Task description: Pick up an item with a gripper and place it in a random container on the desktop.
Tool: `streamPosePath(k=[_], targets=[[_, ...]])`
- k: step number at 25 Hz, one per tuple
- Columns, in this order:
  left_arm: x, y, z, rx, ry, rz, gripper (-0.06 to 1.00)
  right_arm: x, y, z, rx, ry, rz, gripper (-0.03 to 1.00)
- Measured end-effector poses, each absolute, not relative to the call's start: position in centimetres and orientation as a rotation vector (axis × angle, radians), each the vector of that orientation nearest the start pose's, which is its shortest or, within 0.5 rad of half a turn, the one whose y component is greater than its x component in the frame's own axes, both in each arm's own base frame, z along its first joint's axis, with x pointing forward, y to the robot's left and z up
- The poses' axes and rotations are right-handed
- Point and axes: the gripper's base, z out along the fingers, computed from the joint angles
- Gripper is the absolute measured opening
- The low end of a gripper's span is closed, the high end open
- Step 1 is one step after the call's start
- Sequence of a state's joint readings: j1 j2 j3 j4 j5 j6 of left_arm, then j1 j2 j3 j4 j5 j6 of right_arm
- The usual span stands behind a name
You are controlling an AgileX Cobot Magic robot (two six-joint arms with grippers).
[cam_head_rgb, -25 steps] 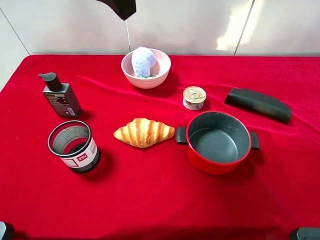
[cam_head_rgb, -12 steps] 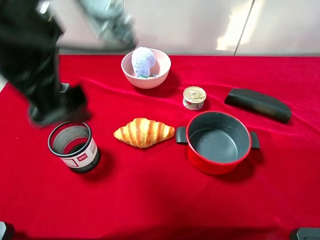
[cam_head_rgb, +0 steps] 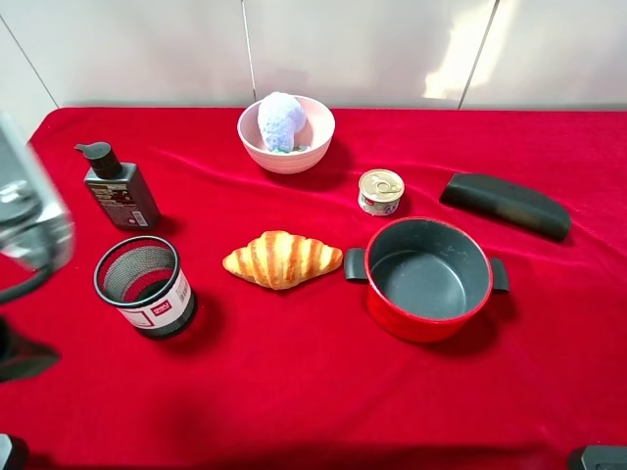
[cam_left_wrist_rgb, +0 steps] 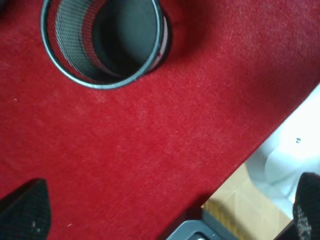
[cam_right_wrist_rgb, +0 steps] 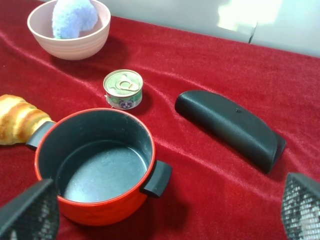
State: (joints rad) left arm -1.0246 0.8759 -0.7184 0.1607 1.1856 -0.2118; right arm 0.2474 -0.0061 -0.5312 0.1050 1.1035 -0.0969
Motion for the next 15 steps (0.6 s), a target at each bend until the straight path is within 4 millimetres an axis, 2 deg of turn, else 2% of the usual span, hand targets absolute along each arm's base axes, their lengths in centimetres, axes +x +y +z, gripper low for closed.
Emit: streamPosePath(k=[4,10,13,15], targets=[[6.4,-8.6,27.5,1.119,2.504,-0.189,0.95,-1.3,0.5,28.3,-0.361,2.02,0.219,0.69],[5.2,-6.7,25.4,1.104,2.467,-0.228,0.95,-1.3,0.5,28.3,-0.361,2.02,0.219,0.69],[5.1,-6.5,25.5,1.079,2.44,-0.257,0.95,-1.3,0.5,28.3,-0.361,2.02,0.219,0.69],[5.2,-5.9,25.8,0.999,2.439,-0.261,0.95,-1.3,0.5,28.3,-0.361,2.02,0.219,0.69]])
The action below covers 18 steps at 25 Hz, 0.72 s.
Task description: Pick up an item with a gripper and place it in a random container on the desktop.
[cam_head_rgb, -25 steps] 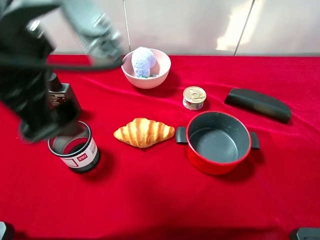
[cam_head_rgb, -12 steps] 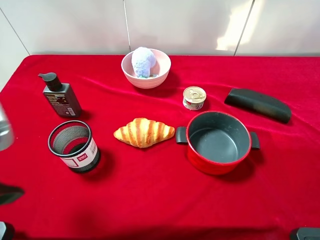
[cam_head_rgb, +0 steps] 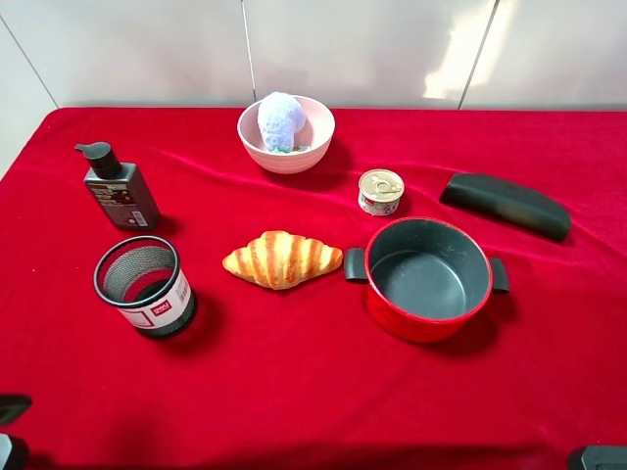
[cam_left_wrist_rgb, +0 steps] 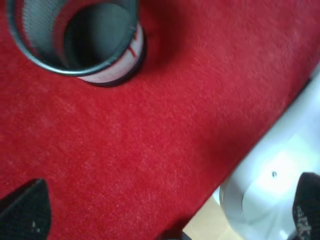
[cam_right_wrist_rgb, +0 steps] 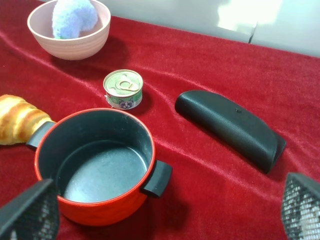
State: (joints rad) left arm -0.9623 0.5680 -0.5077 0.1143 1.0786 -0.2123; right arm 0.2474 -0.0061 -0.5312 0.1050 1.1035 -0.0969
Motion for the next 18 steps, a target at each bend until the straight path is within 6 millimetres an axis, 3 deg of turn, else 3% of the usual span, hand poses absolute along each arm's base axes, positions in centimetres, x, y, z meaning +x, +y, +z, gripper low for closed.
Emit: streamPosePath(k=[4,7,18], targets=[[5.2,-4.5,26.3,0.842,2.416,-0.266,0.95,-1.3,0.5,28.3,-0.361,2.02,0.219,0.69],[4.8,-3.6,26.7,0.821,2.344,-0.26,0.95,-1.3,0.5,28.3,-0.361,2.02,0.219,0.69],[1.6,-1.6,27.6,0.63,2.127,-0.197,0.95,-1.3,0.5,28.3,-0.361,2.02,0.219,0.69]])
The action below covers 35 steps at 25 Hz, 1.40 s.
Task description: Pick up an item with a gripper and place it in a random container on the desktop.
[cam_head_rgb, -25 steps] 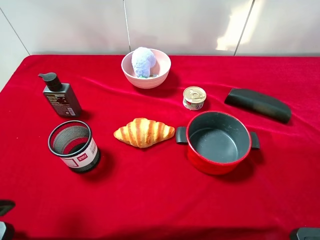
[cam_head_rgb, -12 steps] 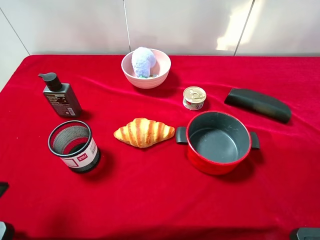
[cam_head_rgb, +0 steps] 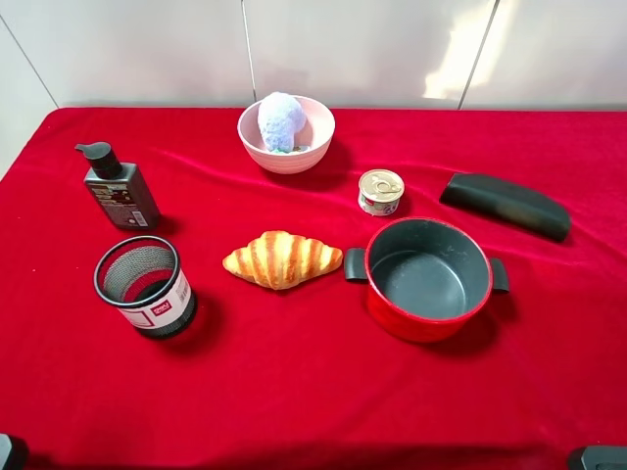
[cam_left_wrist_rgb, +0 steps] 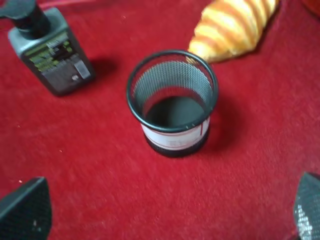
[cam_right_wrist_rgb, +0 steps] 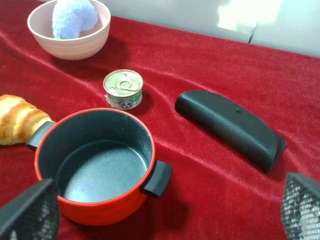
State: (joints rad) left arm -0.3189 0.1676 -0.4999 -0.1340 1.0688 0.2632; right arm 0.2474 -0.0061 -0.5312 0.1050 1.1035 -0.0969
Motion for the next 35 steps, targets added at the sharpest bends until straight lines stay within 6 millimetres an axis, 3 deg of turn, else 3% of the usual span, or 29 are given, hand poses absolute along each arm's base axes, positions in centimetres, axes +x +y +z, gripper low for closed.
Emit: streamPosePath(k=[10,18,35], targets=[[1.1,-2.0,27.6,0.521,2.117,-0.095,0.95,-1.3,0.5,28.3,-0.361,2.02,0.219,0.69],[-0.9,-1.9,27.6,0.518,1.989,-0.054,0.95,-1.3,0.5,28.3,-0.361,2.02,0.22,0.69],[-1.0,-1.9,27.6,0.529,1.987,-0.047,0.95,-1.3,0.5,28.3,-0.361,2.02,0.22,0.69]])
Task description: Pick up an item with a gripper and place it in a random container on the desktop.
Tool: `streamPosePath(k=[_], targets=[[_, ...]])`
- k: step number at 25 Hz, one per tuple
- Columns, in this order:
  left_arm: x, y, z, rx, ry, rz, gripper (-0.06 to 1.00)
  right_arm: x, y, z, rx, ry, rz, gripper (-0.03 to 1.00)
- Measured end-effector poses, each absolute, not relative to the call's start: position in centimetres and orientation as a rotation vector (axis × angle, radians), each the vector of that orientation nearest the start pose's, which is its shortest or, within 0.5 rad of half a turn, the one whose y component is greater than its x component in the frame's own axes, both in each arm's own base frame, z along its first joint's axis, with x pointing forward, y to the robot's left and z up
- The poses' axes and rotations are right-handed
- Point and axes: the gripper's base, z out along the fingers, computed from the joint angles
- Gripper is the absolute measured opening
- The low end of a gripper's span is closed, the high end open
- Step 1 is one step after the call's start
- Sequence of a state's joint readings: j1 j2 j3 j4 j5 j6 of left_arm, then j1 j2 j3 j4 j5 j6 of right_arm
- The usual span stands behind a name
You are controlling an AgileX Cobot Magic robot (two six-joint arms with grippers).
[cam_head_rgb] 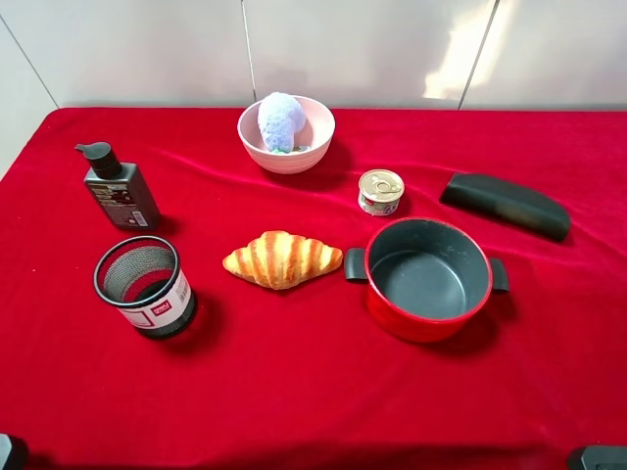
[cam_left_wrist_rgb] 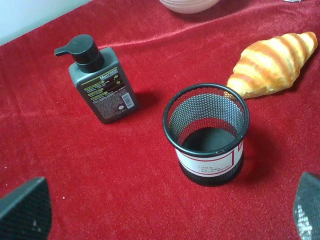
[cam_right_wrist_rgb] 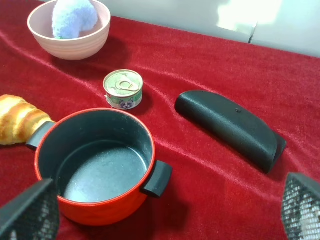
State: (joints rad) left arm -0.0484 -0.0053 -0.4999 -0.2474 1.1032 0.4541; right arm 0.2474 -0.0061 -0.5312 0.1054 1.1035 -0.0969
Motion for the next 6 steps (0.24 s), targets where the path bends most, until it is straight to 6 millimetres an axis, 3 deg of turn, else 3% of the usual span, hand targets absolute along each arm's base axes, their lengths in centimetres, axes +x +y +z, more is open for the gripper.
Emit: streamPosePath(k=[6], targets=[[-0.98,-1.94,27.58,0.529,1.987,-0.047,0.95,-1.34,0.55,28.27,-0.361,2.02,0.22,0.69]])
